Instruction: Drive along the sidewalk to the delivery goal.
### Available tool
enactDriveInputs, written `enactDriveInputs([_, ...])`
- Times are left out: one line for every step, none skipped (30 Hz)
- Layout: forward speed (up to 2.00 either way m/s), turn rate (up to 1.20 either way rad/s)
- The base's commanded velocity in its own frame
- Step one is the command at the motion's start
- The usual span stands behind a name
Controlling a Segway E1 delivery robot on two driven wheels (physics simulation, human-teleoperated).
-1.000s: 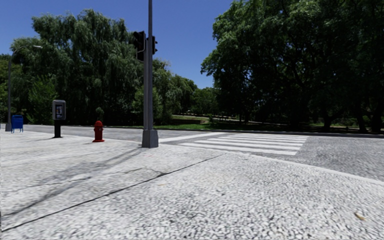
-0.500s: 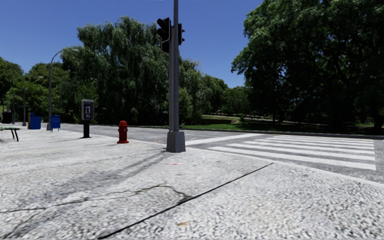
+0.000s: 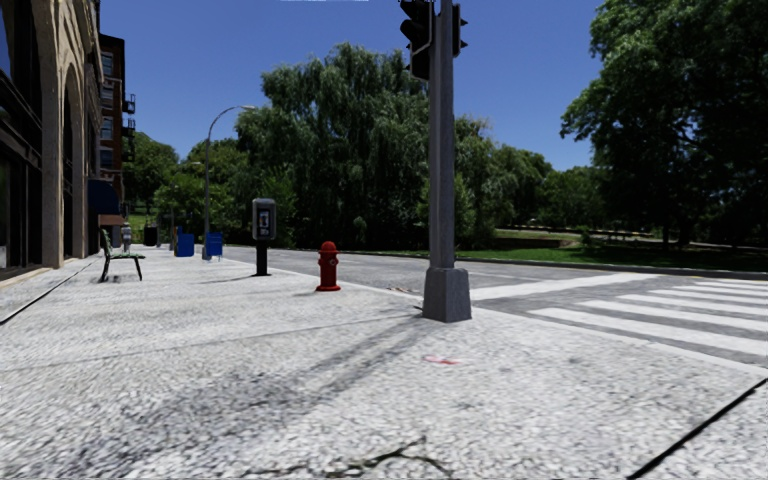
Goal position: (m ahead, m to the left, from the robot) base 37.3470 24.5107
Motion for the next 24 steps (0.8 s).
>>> enactDriveInputs([1.84, 0.57])
enactDriveInputs([1.85, 0.57])
enactDriveInputs([1.87, 0.57])
enactDriveInputs([1.89, 0.57])
enactDriveInputs([1.89, 0.57])
enactDriveInputs([1.93, 0.57])
enactDriveInputs([2.0, 0.57])
enactDriveInputs([2.0, 0.57])
enactDriveInputs([2.0, 0.57])
enactDriveInputs([2.0, 0.57])
enactDriveInputs([2.0, 0.57])
enactDriveInputs([2.0, 0.56])
enactDriveInputs([2.0, 0.56])
enactDriveInputs([2.0, 0.54])
enactDriveInputs([2.0, 0.53])
enactDriveInputs([2.0, 0.53])
enactDriveInputs([2.0, 0.49])
enactDriveInputs([2.0, 0.0])
enactDriveInputs([2.0, 0.0])
enactDriveInputs([2.0, 0.0])
enactDriveInputs([2.0, 0.0])
enactDriveInputs([2.0, 0.0])
enactDriveInputs([2.0, 0.0])
enactDriveInputs([2.0, 0.0])
